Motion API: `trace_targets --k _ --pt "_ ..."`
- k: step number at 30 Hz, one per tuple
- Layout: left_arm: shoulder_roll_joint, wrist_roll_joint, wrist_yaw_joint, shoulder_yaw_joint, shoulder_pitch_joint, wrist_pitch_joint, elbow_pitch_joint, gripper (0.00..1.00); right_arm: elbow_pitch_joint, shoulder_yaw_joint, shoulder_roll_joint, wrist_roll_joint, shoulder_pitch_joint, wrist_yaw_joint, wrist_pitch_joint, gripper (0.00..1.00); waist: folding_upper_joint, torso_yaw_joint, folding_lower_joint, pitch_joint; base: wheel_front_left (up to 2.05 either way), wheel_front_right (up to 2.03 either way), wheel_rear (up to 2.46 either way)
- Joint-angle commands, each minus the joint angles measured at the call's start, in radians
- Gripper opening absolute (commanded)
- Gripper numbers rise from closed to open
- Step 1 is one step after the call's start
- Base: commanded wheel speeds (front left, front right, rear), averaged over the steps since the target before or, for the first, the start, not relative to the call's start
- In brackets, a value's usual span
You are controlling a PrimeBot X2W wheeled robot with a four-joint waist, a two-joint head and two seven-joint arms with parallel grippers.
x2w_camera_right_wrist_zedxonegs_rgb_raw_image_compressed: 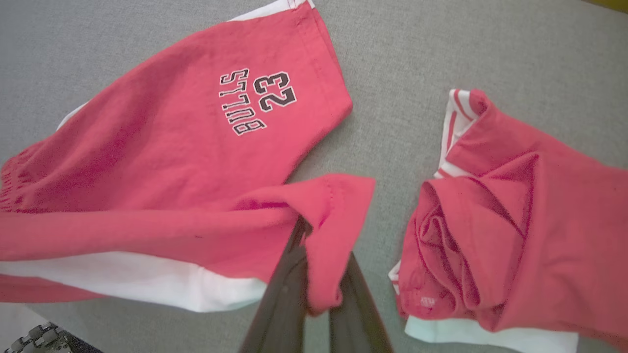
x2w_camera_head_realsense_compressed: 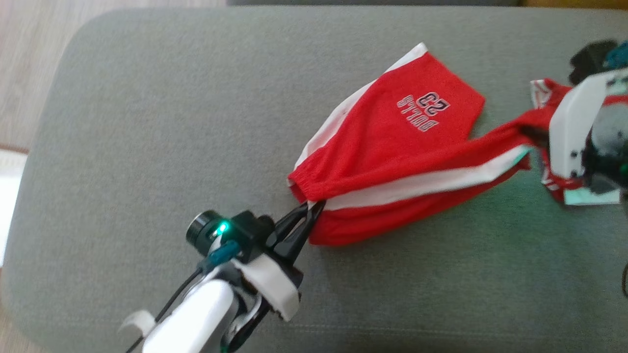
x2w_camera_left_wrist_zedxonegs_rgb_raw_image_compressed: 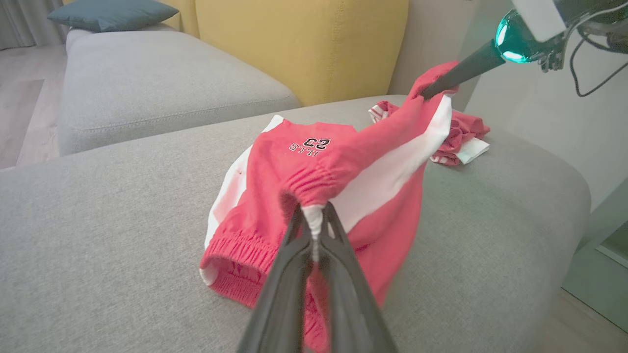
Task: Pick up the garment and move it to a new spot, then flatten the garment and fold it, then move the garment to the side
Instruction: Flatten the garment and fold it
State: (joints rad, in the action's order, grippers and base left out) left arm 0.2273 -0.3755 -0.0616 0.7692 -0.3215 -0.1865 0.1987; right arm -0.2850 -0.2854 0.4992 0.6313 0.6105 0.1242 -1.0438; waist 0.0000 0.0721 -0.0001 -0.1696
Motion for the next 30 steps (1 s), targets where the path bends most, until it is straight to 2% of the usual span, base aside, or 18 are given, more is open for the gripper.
trace_targets --k 1,13,22,30 --pt "-0.002 -0.007 -0.004 -0.035 -0.06 -0.011 -0.018 0.0 0.018 0.009 0.004 -0.018 0.051 0.007 -0.014 0.0 0.0 0.028 0.0001 -0.029 0.0 0.0 0.0" --pt "-0.1 -0.01 -0.033 -0.025 -0.225 -0.049 0.125 0.0 -0.124 0.003 -0.013 -0.13 0.292 0.007 -0.062 0.0 0.0 0.13 0.0001 -0.169 0.0 0.0 0.0" --pt "-0.145 -0.001 -0.048 -0.012 -0.313 -0.072 0.229 0.0 -0.197 -0.101 0.011 -0.15 0.398 0.007 -0.042 0.0 0.0 0.171 0.0001 -0.229 0.0 0.0 0.0" --pt "-0.164 -0.002 -0.052 -0.026 -0.329 -0.075 0.245 0.0 -0.239 -0.172 0.038 -0.136 0.457 0.007 0.009 0.0 0.0 0.192 0.0001 -0.249 0.0 0.0 0.0"
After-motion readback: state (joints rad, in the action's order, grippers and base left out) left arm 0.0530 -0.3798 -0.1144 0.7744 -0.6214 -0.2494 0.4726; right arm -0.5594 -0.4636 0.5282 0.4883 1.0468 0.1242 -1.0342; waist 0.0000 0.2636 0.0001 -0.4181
